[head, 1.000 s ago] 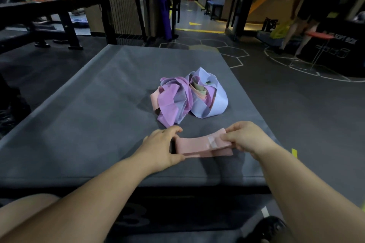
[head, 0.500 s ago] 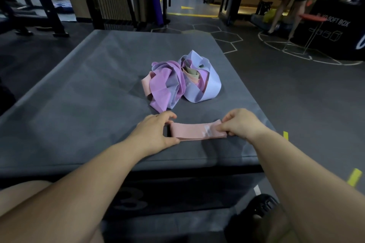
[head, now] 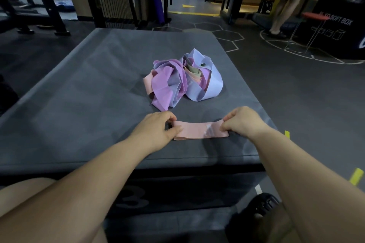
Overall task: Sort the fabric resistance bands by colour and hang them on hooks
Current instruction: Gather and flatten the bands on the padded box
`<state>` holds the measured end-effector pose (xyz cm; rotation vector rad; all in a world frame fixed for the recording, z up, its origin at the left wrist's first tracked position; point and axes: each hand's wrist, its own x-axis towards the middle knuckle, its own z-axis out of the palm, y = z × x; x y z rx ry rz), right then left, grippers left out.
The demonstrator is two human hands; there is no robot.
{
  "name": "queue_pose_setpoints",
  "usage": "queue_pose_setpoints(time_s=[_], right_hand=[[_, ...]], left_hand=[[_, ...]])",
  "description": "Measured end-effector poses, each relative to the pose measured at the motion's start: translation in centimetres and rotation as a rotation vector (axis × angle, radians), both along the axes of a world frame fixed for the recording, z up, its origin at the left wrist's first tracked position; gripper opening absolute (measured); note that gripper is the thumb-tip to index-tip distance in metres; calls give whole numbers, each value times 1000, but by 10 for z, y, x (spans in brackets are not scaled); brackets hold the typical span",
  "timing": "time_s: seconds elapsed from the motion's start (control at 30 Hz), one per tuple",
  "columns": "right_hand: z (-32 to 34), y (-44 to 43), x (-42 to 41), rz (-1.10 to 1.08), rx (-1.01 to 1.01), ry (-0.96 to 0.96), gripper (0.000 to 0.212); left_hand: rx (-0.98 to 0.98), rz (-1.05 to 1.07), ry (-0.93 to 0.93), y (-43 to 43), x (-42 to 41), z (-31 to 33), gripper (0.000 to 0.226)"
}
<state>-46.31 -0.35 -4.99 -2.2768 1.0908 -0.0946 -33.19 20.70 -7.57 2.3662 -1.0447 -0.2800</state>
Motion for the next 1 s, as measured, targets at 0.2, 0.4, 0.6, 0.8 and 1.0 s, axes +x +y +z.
queue_pose_setpoints(time_s=[0.2,0.4,0.6,0.8,1.0], right_hand=[[-1,0,1,1,54,-1,15],[-2,0,0,-73,362,-116,16],[3,2,1,-90,550,-251,18],[8,6,0,-97,676,-371,18],[8,6,-1,0,644,-507,19]], left_hand=[[79,98,-45,-3,-3,3,16],[64,108,-17,-6,-5,8,4],[-51,117,132,-7,-3,10,15],[-292,160,282,-5,2,15,21],[-374,100,173,-2,4,17,24]])
